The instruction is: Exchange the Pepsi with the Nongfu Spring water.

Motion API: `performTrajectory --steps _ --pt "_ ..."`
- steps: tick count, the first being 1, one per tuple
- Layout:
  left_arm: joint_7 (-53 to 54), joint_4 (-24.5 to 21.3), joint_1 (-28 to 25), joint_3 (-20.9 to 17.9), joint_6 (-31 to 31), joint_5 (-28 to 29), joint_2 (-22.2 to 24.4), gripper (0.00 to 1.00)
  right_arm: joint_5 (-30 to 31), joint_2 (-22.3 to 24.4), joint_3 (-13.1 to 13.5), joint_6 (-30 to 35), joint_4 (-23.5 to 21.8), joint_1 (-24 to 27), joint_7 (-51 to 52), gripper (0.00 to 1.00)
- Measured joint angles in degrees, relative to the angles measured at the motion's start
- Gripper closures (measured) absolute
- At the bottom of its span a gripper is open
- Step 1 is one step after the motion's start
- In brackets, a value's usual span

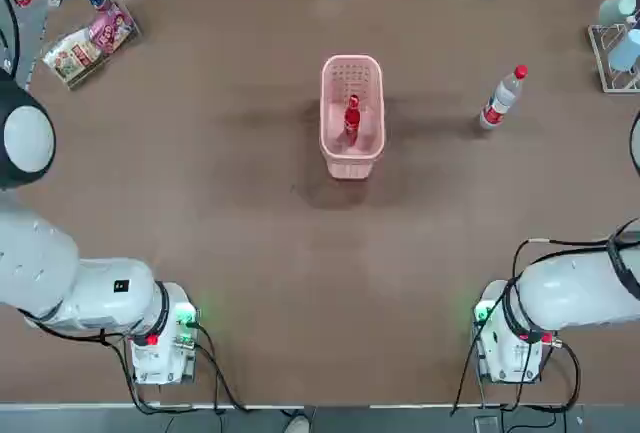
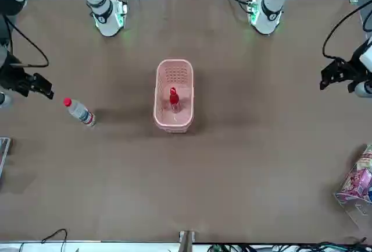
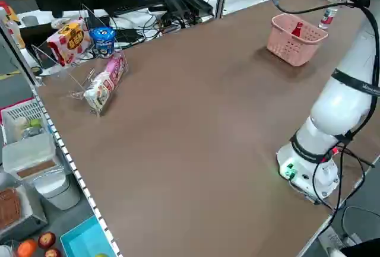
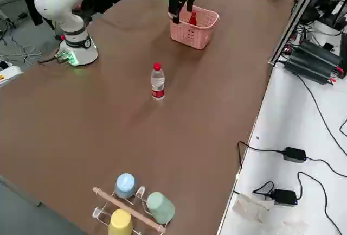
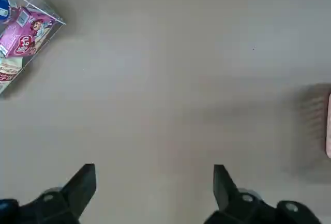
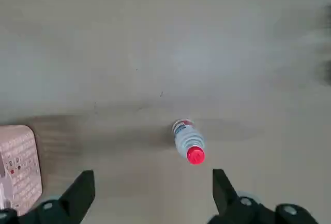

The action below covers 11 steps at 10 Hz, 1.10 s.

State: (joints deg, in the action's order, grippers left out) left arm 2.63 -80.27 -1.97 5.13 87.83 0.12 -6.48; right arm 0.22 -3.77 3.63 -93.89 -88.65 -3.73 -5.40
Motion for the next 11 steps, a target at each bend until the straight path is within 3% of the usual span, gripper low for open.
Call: performTrajectory --steps 5,8,11 --pt "-1.53 -1.69 2.09 0.85 0.43 -0.84 -0.2 0.0 -0.03 0.0 -0.02 0.57 -0.06 -0.14 0.05 0.0" --pt "-15.4 -2.26 11.96 5.37 3.21 -1.34 -2.91 0.0 -0.04 -0.04 0.81 0.1 -2.38 0.77 4.96 0.0" --pt "-33.02 -2.44 24.88 6.0 7.28 -1.37 -7.19 0.0 -0.05 0.42 1.22 -5.82 -8.13 4.92 9.53 0.0"
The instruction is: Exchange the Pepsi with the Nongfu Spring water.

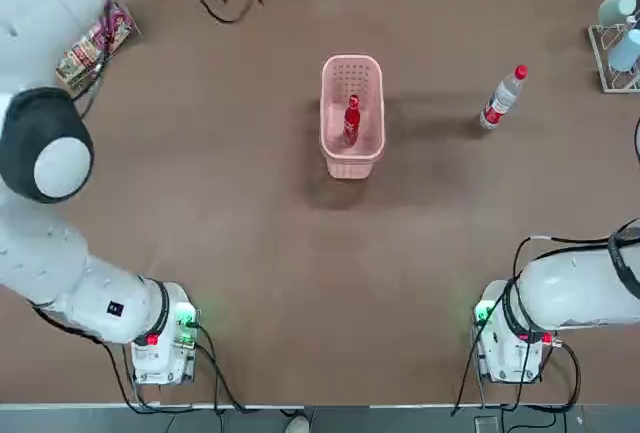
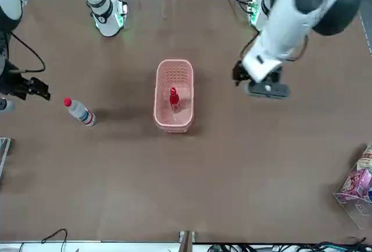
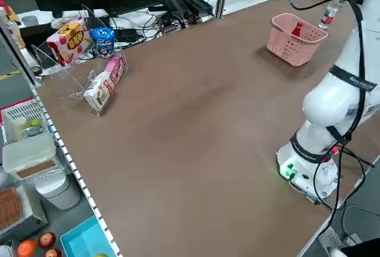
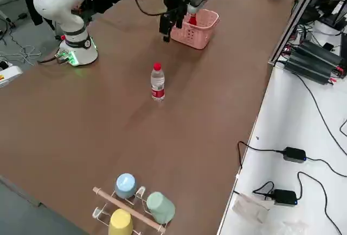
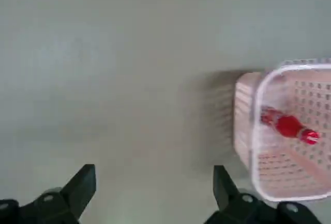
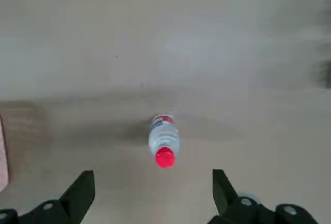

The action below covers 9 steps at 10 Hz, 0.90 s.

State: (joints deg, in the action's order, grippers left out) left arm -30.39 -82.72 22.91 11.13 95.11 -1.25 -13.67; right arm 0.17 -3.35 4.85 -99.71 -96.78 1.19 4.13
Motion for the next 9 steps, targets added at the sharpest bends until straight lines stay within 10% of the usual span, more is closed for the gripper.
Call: performTrajectory --steps 5,9 --pt "-20.01 0.38 16.71 0.96 12.44 1.47 -12.42 0.02 -0.74 1.72 0.02 -20.76 -18.82 1.36 6.55 0.0" --pt "-21.1 3.1 20.08 0.76 19.11 2.41 -21.27 0.06 -2.46 1.98 -0.12 -32.12 -29.5 1.35 8.38 0.0"
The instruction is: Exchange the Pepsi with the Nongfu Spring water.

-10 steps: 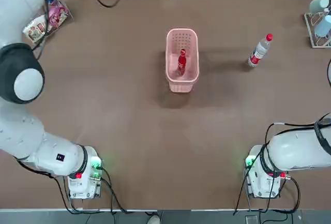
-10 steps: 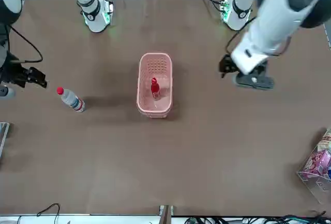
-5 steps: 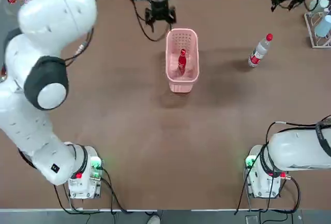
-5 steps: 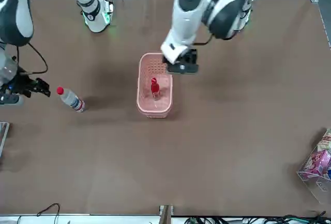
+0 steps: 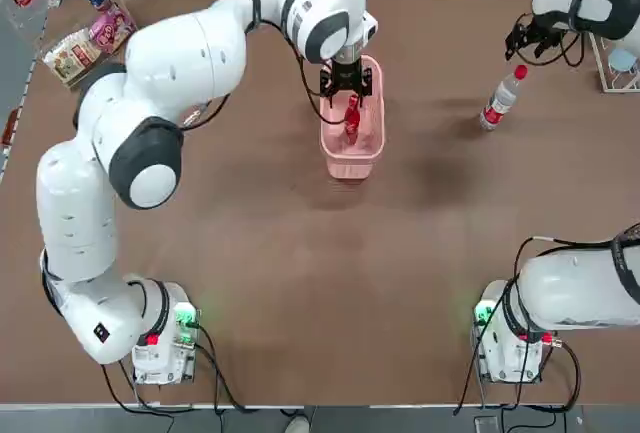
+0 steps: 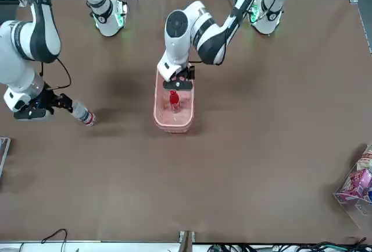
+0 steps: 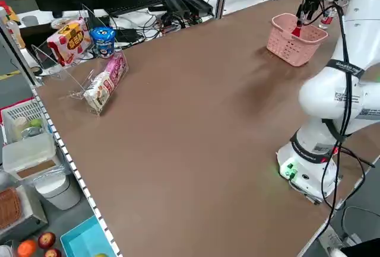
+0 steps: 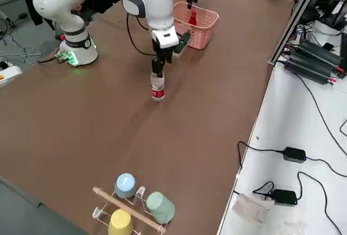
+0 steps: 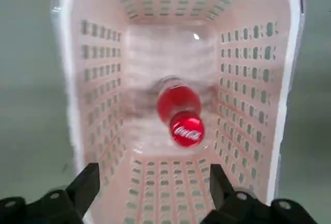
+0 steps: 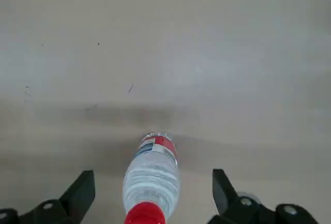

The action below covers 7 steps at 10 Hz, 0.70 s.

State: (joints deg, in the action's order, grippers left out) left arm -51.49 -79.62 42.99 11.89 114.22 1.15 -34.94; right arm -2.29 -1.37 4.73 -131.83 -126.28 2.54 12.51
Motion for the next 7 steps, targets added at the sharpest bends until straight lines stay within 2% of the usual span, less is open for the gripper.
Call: performTrajectory --steps 4,7 --pt "-0.08 0.87 2.3 -2.52 5.5 0.06 -2.95 0.11 -1.95 2.99 0.02 -0.67 -3.86 0.0 1.4 0.0" --pt "-0.09 1.67 4.32 -4.48 5.53 0.43 -3.41 0.26 -1.97 3.42 0.08 -1.61 -5.69 0.0 2.53 0.0"
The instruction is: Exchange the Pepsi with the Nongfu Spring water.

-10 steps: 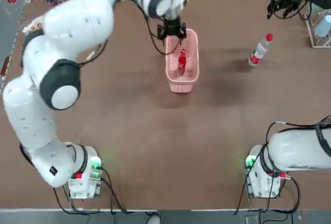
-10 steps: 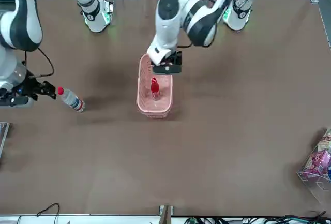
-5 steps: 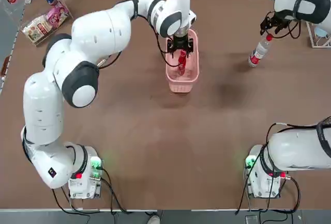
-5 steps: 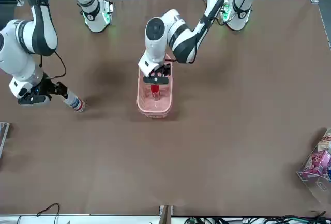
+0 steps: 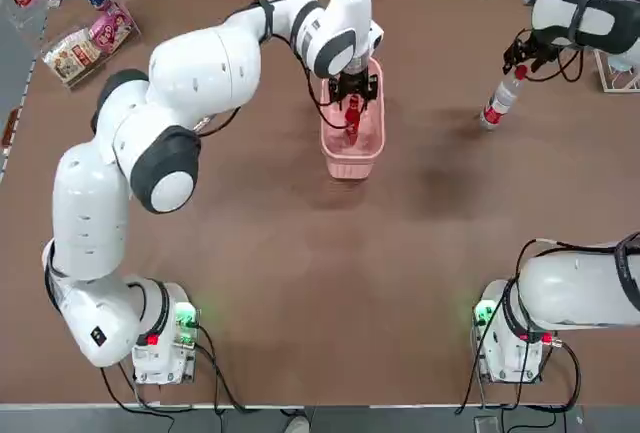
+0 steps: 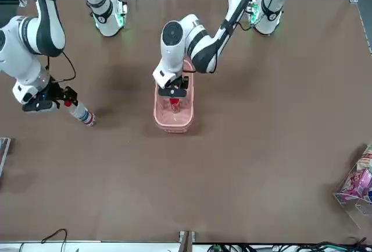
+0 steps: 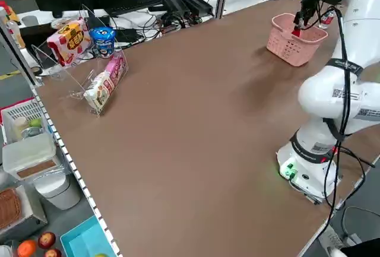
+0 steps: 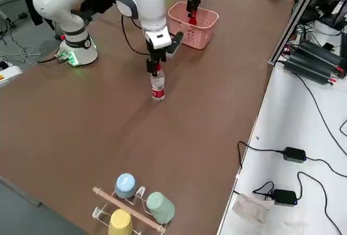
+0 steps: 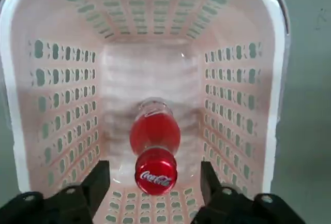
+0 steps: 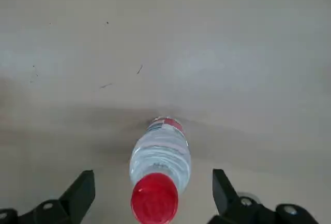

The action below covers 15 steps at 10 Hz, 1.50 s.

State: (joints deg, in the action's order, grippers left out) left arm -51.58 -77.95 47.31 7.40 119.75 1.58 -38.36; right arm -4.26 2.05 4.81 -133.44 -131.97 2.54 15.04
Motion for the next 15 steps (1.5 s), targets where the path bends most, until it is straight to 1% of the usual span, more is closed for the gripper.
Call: performTrajectory --steps 1,2,3,4,6,7,8,9,10,11,12,13,15 --pt "0.0 0.08 0.15 -0.05 0.0 0.49 -0.08 0.43 0.0 0.0 0.0 -0.74 -0.54 0.0 0.23 0.0" --pt "0.0 0.17 0.17 -0.06 0.0 0.77 -0.08 0.45 0.0 0.0 0.02 -0.98 -0.88 0.0 0.33 0.02" --pt "0.0 0.28 0.17 -0.11 -0.03 0.89 -0.08 0.53 0.0 0.0 0.03 -1.05 -1.04 0.0 0.36 0.03" --pt "0.0 0.28 0.17 -0.13 -0.04 0.94 -0.09 0.58 0.0 0.0 0.05 -1.08 -1.12 0.0 0.46 0.04" --pt "0.0 0.37 0.17 -0.18 -0.12 1.22 -0.09 0.68 0.0 0.0 0.1 -1.08 -1.24 0.07 0.78 0.13" --pt "0.0 0.39 0.26 -0.17 -0.12 1.83 -0.1 0.68 0.0 -0.02 0.14 -1.09 -1.29 0.12 0.87 0.21" --pt "0.0 0.47 0.44 -0.17 -0.12 2.43 -0.1 0.68 0.0 -0.1 0.16 -1.18 -1.36 0.19 1.05 0.21" --pt "0.0 0.83 0.67 -0.15 -0.07 2.64 -0.06 0.68 0.0 -0.29 0.17 -1.39 -1.4 0.25 1.34 0.26" --pt "-0.07 1.56 0.87 -0.13 -0.5 2.64 0.4 0.68 -0.01 -0.47 0.18 -1.52 -1.4 0.32 1.45 0.41" --pt "-0.14 2.11 0.89 -0.12 -1.92 2.64 1.54 0.68 -0.01 -0.49 0.18 -1.59 -1.4 0.43 1.5 0.53" --pt "-0.3 2.43 0.89 -0.12 -4.22 2.64 3.16 0.68 -0.01 -0.49 0.18 -1.61 -1.4 0.54 1.61 0.56" --pt "-0.63 2.51 0.9 -0.11 -6.73 2.64 4.9 0.68 -0.03 -0.46 0.18 -1.61 -1.38 0.6 1.62 0.63" --pt "-1.36 2.82 0.78 -0.17 -11.51 2.64 8.78 0.68 -0.13 -0.46 0.17 -1.61 -1.36 0.73 1.62 0.63"
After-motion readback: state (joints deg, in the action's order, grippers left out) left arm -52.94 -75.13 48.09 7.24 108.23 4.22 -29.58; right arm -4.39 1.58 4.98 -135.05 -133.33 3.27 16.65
